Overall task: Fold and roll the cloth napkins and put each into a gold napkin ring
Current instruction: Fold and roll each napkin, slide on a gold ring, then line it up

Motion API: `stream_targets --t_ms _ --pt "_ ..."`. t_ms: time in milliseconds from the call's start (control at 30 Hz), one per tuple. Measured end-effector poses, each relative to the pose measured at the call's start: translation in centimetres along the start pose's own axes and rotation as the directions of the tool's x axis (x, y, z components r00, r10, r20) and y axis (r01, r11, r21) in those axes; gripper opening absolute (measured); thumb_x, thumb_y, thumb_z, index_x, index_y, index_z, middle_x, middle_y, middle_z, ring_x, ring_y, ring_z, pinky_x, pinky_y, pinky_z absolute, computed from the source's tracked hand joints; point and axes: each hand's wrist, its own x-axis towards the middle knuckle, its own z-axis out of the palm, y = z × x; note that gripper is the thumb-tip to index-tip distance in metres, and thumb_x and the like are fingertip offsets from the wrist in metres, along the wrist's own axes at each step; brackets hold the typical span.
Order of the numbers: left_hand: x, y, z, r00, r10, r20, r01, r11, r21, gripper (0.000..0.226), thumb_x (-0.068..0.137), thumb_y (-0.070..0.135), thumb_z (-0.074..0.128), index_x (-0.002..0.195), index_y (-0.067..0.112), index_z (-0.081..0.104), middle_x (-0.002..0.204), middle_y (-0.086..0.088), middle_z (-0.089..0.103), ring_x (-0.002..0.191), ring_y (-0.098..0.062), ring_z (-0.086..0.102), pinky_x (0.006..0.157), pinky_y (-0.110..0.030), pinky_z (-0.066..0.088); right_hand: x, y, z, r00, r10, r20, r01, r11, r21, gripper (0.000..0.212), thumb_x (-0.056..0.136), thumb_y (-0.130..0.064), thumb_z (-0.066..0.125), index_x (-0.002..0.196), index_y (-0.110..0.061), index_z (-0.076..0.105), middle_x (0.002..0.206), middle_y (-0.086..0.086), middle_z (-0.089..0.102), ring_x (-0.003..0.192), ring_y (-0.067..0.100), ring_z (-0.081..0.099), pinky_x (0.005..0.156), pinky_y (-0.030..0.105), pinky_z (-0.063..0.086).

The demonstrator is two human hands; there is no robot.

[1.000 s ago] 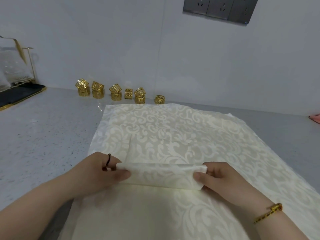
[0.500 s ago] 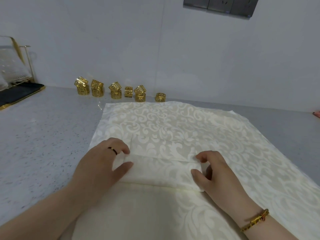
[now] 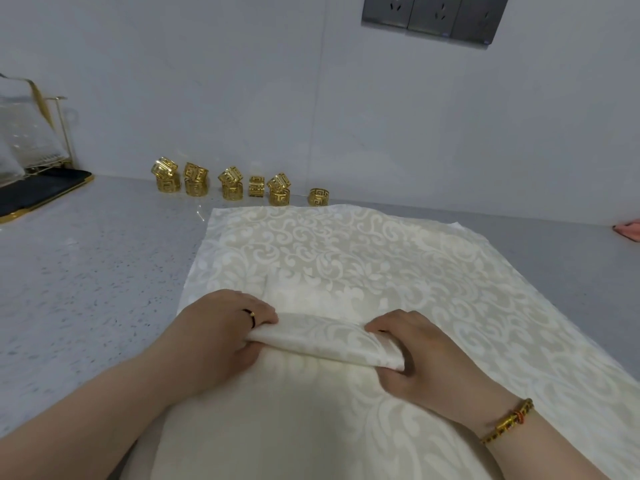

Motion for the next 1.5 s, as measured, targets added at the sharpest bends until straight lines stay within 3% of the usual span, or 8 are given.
stream_targets --t_ms 200,300,500,767,967,1200,1400,1500 --pt "-0.8 2.0 -1.6 0.995 -0.099 -0.014 0.097 0.987 -0.132 0.031 0.064 0.03 0.028 0.043 0.032 0.051 0.037 0.01 0.045 0.036 -0.008 0.038 0.036 -0.009 0.042 -0.9 -0.5 -1.7 0.986 0.146 0.076 -0.163 0.937 0.308 0.018 0.074 -0.02 0.062 0.087 -0.033 0.062 0.091 -0.015 0.064 0.089 0.002 0.056 0.077 0.013 0.044" --pt "-1.5 3.0 -2.7 0.943 -0.311 0.117 0.328 0.815 -0.478 0.016 0.077 0.039 0.05 0.065 0.04 0.061 0.072 0.024 0.061 0.068 0.003 0.056 0.057 -0.009 0.043 -1.1 -0.7 -2.3 0.97 0.212 0.114 -0.241 0.861 0.449 0.006 0.08 -0.018 0.064 0.079 -0.023 0.066 0.073 -0.009 0.064 0.065 0.001 0.056 0.063 0.013 0.044" --pt "-0.6 3.3 -1.8 0.847 -0.528 0.057 0.421 0.602 -0.678 0.022 0.084 0.019 0.063 0.085 0.038 0.052 0.066 0.006 0.048 0.058 0.01 0.05 0.056 -0.001 0.037 0.1 -0.8 -0.7 0.911 0.41 -0.043 -0.328 0.784 0.526 0.006 0.084 -0.023 0.061 0.083 -0.025 0.055 0.079 -0.008 0.057 0.064 0.002 0.051 0.06 0.011 0.04" --pt "-0.4 2.0 -0.9 0.935 -0.264 -0.235 0.211 0.951 -0.227 0.035 0.086 0.041 0.044 0.101 0.019 0.068 0.103 0.012 0.062 0.092 -0.002 0.047 0.09 -0.011 0.024 1.2 -0.6 1.0 0.919 0.149 -0.364 -0.134 0.989 0.068 0.031 0.081 -0.028 0.057 0.108 -0.011 0.059 0.108 -0.004 0.047 0.076 0.004 0.047 0.069 0.012 0.036" --pt "-0.5 2.6 -0.7 0.981 -0.158 0.113 0.171 0.978 -0.118 0.095 0.055 0.076 0.007 0.139 0.037 0.03 0.144 0.023 0.026 0.134 -0.001 0.021 0.1 -0.007 0.003 0.6 -0.4 0.4 0.982 -0.024 -0.189 0.009 0.997 -0.078 0.057 0.066 -0.054 0.048 0.107 -0.017 0.066 0.118 0.0 0.061 0.112 0.01 0.049 0.089 0.01 0.027" --pt "-0.2 1.8 -0.8 0.966 -0.19 0.176 0.227 0.947 -0.227 0.123 0.032 0.097 0.004 0.136 0.037 0.034 0.125 0.033 0.031 0.118 0.01 0.029 0.085 0.007 0.014 0.8 -0.3 0.8 0.994 0.027 -0.109 -0.033 0.998 -0.053 0.073 0.064 -0.057 0.033 0.118 -0.016 0.06 0.124 -0.003 0.057 0.117 0.018 0.048 0.089 0.007 0.023" --pt "-1.1 2.3 -2.7 0.94 -0.256 0.224 0.32 0.89 -0.326 0.017 0.08 0.053 0.055 0.094 0.056 0.046 0.092 0.044 0.039 0.086 0.017 0.043 0.068 0.003 0.029 -0.1 -1.4 -0.4 0.996 0.067 -0.057 -0.06 0.992 0.109 0.046 0.064 -0.058 0.045 0.093 -0.028 0.064 0.086 -0.021 0.059 0.09 0.0 0.05 0.077 0.005 0.033" --pt "-1.1 2.3 -3.1 0.959 -0.184 0.217 0.24 0.931 -0.274 0.032 0.06 0.081 0.038 0.075 0.054 0.045 0.083 0.036 0.049 0.082 0.014 0.046 0.067 -0.005 0.033 -0.1 -1.6 -0.6 0.992 0.125 -0.004 -0.122 0.975 0.187 0.012 0.078 -0.038 0.065 0.077 -0.04 0.053 0.079 -0.023 0.055 0.089 -0.002 0.047 0.077 0.007 0.034"
